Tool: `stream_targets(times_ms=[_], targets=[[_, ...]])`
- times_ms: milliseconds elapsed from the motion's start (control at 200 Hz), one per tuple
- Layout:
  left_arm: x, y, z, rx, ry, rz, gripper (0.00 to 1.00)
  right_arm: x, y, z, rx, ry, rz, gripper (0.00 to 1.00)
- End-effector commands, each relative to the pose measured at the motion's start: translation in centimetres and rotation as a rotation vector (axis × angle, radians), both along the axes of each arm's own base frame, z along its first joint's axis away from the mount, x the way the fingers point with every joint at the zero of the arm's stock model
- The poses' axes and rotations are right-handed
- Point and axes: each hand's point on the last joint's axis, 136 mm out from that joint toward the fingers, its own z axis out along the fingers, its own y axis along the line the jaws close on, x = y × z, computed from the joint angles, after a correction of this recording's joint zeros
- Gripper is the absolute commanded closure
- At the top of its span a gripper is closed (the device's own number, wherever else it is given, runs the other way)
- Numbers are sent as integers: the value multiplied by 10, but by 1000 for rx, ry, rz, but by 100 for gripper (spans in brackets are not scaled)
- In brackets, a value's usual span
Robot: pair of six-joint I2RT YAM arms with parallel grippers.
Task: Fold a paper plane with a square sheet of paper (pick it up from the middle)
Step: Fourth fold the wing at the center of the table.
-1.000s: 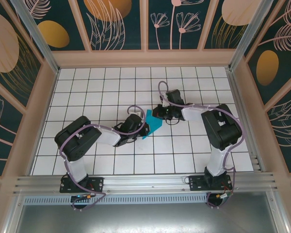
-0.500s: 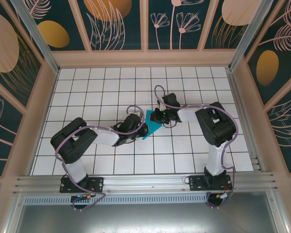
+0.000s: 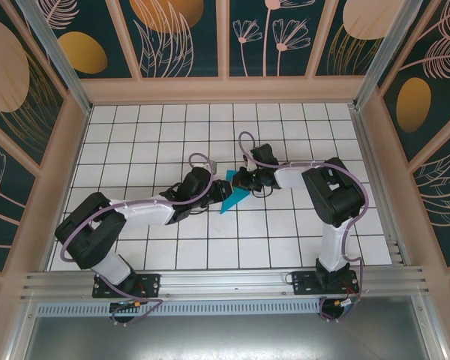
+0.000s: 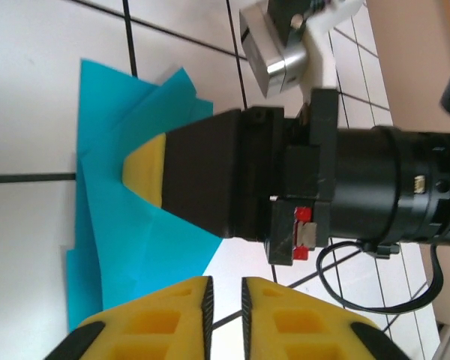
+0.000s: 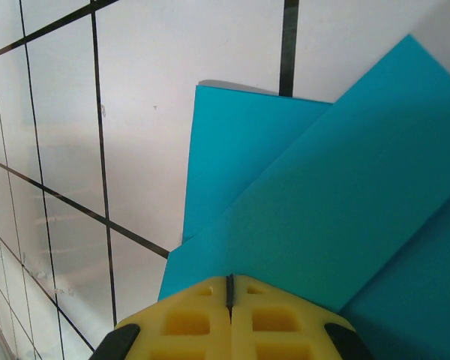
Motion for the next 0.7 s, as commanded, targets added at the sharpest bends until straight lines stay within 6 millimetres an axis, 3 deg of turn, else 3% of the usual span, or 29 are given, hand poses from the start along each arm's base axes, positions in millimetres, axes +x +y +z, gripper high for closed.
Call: stream_targets(times_ms=[0, 100, 120, 155, 400, 696], targets=[[-7, -13, -13, -41, 65, -43, 83, -17, -37, -60, -212, 107, -73, 100], [-9, -18, -23, -36, 101, -56, 85, -16, -38, -60, -214, 109, -76, 100], [-10, -18, -34, -19, 123, -58, 85, -17, -38, -60, -215, 109, -76, 100], [-10, -18, -38, -15, 133, -60, 86, -17, -39, -61, -217, 113, -76, 100], [-19, -8, -64, 44, 200, -39, 86, -19, -41, -62, -230, 121, -78, 100], [-26, 8, -79, 98, 228, -7, 86, -22, -45, -66, -250, 131, -77, 100]])
